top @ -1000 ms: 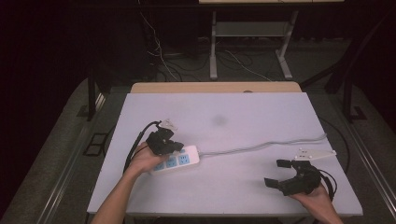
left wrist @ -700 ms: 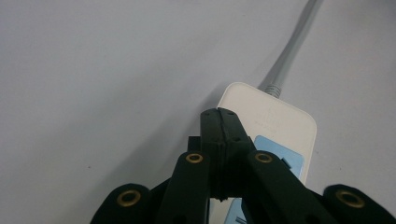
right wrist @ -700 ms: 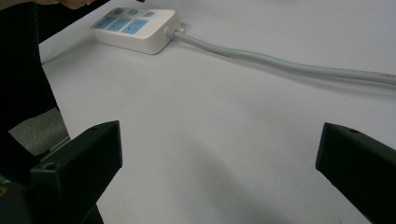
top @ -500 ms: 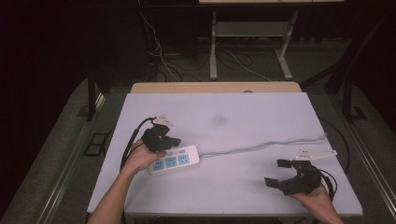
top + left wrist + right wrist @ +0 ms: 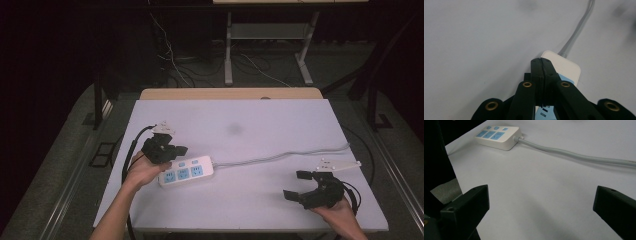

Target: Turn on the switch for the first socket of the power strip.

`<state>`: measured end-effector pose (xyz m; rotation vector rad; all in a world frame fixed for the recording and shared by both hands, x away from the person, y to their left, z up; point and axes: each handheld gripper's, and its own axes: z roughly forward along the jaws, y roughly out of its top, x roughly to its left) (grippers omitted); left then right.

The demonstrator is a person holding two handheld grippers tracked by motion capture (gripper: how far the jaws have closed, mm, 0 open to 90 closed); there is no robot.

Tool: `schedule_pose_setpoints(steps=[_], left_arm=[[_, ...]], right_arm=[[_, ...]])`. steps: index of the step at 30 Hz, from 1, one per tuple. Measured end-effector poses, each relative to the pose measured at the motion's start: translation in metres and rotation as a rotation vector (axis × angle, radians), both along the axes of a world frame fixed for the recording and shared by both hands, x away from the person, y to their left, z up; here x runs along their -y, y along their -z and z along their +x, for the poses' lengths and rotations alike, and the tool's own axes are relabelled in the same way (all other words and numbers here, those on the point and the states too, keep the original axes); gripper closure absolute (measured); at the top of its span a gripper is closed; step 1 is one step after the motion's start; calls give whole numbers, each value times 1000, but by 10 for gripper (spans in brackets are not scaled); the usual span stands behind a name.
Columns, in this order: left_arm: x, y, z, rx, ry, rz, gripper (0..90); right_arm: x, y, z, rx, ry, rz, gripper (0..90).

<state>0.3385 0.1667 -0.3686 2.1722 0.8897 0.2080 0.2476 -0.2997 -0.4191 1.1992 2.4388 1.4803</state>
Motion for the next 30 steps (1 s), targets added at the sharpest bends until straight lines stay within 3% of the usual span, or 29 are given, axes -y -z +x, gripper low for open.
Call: schedule_pose_setpoints(steps=[7,13,19,21,26,30], left_arm=[[-13,1,-11,14,-41,-62,866],[-21,3,-24,34,-74,-116,794],[-24,6,-37,56,-111,-162,581],[-24,7,-41,63,-126,-176,468],[-24,8,-51,106,-144,-227,334],[-22,11,-57,110,-133,-228,172]], right_arm=[[-1,1,0,-6,-3,-2,2],[-1,1,0,-6,-4,-1,2],[-1,2,1,-7,-3,-2,2],[-2,2,0,-7,-4,-1,2],[-3,2,0,-8,-7,-4,2],[-3,2,0,-7,-10,-4,2]])
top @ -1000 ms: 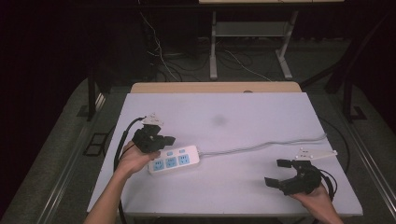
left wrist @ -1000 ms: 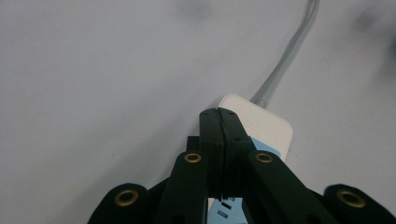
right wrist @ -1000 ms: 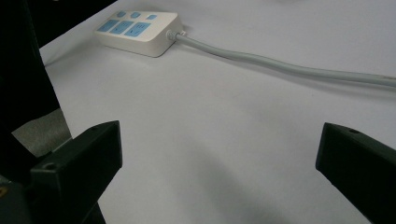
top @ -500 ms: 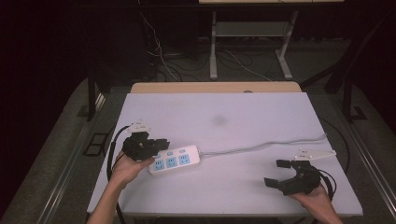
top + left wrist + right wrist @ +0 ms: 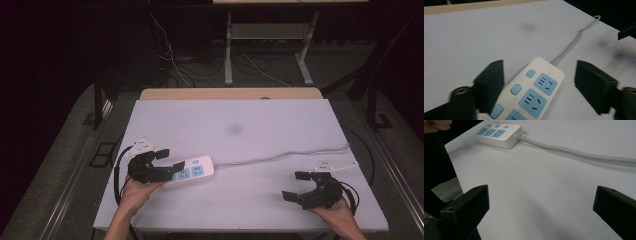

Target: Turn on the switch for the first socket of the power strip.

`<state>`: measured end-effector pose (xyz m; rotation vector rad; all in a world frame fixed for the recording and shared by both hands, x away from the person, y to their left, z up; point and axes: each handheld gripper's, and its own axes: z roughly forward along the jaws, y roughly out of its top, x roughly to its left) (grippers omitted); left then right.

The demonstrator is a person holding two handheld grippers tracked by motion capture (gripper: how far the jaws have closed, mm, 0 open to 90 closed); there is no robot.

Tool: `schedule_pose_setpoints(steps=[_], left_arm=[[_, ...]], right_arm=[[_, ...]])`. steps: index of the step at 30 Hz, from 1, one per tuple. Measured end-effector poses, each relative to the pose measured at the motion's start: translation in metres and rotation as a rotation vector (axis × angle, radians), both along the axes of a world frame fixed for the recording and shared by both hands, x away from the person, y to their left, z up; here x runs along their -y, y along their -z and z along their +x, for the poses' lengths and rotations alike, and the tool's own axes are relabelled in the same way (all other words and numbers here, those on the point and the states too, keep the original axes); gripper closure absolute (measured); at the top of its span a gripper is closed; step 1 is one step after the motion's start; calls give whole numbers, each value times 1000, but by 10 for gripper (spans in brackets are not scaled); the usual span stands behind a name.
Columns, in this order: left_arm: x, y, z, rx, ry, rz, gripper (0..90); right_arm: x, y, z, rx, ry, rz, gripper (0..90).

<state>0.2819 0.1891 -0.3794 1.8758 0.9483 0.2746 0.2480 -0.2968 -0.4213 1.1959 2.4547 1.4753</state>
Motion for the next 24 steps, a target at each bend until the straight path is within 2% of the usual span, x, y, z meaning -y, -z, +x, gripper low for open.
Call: schedule_pose_setpoints(steps=[5,13,24], left_arm=[[5,4,-7,-11,7,2,3],[9,18,-19,21,17,10,0],[9,34,-26,24,33,-8,0]], right_arm=[[0,0,0,0,-1,1,2],[-1,1,0,-2,-9,-3,2],[-3,1,-1,-2,-16,1,2]])
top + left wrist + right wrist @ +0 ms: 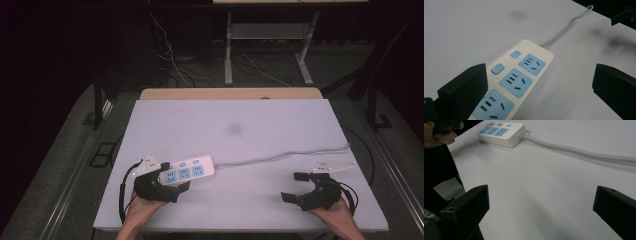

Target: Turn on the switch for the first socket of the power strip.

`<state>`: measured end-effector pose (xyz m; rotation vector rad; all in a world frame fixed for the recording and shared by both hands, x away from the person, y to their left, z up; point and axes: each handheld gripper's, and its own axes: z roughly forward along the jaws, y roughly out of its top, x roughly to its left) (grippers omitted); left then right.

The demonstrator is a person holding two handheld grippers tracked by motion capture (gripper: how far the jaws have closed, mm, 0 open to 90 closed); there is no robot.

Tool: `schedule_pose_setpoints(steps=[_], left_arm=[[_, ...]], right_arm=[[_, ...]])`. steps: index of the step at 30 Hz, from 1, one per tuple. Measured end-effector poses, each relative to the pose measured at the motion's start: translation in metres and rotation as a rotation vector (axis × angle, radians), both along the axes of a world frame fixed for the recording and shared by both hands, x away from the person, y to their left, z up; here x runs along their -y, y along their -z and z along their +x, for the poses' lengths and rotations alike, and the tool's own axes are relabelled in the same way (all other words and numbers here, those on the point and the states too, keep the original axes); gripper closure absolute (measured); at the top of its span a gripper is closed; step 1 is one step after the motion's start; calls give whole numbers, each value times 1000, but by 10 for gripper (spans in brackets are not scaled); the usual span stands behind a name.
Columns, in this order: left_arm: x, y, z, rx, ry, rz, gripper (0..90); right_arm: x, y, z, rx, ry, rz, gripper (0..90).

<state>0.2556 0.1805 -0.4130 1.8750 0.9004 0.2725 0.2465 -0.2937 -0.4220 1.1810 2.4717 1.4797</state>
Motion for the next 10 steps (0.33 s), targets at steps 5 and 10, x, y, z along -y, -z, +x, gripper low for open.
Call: schedule_pose_setpoints(steps=[5,10], left_arm=[[0,7,0,-18,10,1,0],[0,9,-1,-24,11,3,0]], right_arm=[[-1,0,0,0,-5,0,2],[-1,0,0,1,-5,1,2]])
